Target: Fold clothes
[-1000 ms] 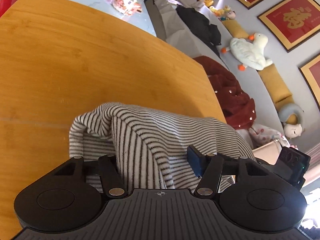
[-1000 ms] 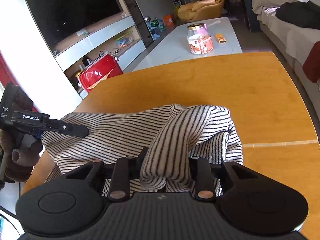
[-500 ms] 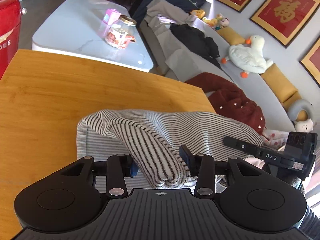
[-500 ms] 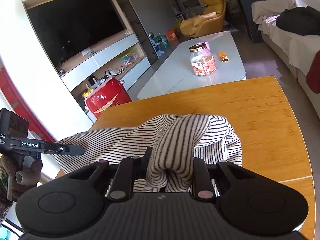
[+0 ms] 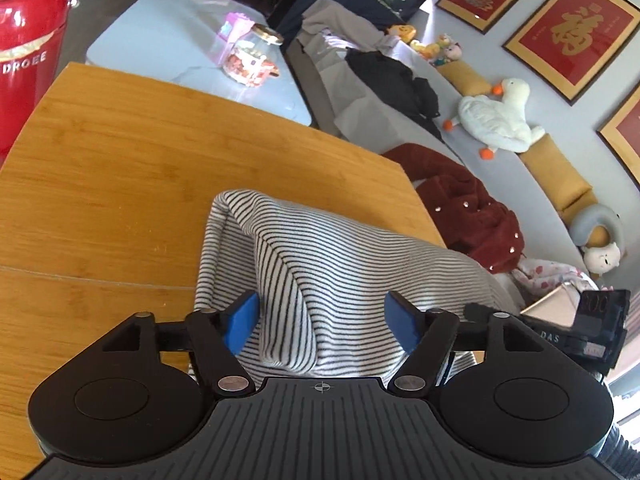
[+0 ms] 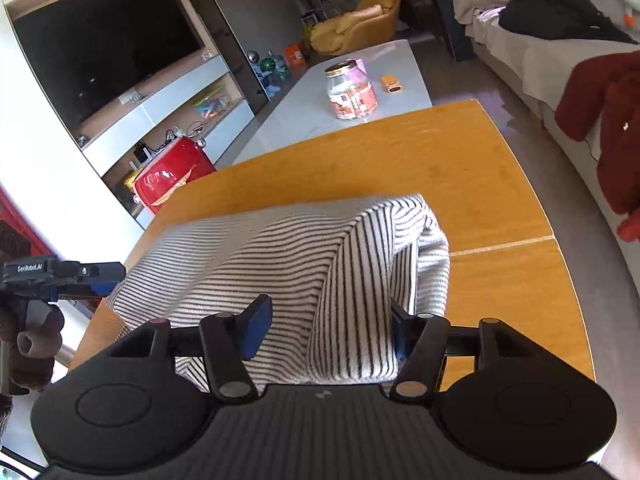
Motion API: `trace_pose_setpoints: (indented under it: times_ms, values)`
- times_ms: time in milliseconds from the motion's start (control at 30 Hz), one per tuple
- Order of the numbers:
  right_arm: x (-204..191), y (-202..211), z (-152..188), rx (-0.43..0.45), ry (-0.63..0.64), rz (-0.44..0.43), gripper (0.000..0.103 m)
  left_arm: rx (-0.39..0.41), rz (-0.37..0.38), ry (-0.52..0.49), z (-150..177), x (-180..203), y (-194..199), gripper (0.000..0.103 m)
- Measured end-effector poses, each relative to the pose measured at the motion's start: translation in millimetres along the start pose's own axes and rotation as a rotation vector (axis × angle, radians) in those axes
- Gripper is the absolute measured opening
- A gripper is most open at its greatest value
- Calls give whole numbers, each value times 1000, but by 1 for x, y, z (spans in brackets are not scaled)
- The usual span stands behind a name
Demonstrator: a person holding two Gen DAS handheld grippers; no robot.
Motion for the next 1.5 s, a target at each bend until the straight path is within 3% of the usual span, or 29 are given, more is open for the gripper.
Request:
trace_pose_setpoints:
  times_ms: [167, 267, 400, 533, 567, 633, 767, 933, 1100, 1200, 1267, 1367, 1433, 1500]
  values:
    - [-3, -9, 24, -16, 7, 22, 59, -53, 0, 8, 6, -5, -29, 85]
    - [-2, -26, 12, 7, -18, 6, 46, -57, -6, -5, 8, -3, -41, 84]
    - [6, -57, -18, 21, -94, -59, 41, -38, -50, -9, -3, -8, -48, 54]
    - [13, -84, -45, -2, -179, -158, 49, -10, -94, 18, -13, -19, -47, 46]
    - [14, -89, -49, 3, -185, -154, 44, -4, -101, 26, -15, -22, -46, 44]
    - [13, -95, -53, 5, -159, -125, 26, 4, -103, 32, -15, -24, -42, 41]
    - [-12, -76, -64, 67, -46, -136, 16, 35, -88, 27, -17, -17, -28, 30]
    - [-43, -25, -74, 151, 22, -221, 13, 104, -24, -15, -25, 10, 10, 29]
    - [-39, -7, -47, 112, 10, -225, 13, 72, 1, -30, 6, 20, 28, 30]
    - [-22, -20, -17, 40, -12, -158, 13, 19, -26, -9, 37, 9, 21, 30]
    - [-11, -33, 1, -18, -1, -94, 13, -28, -48, 34, 55, -6, 12, 30]
    - [-9, -33, 8, -6, 45, -51, 20, -43, -67, 51, 64, -16, 9, 34]
    - [-9, -26, 1, 20, 81, -4, 45, -26, -91, 21, 59, -12, 18, 41]
    - [-7, -15, -9, 65, 103, 34, 63, 10, -119, -26, 51, -7, 32, 51]
Point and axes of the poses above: each gripper's, at about its wrist camera, not at the fingertips, and y roughly against the way its jaws point, x to its right, z to its underside, the point moved 9 cm from there along -y, roughly the way its jaws point, and after that the axes turned 2 degrees about y, right-handed, at the moved point
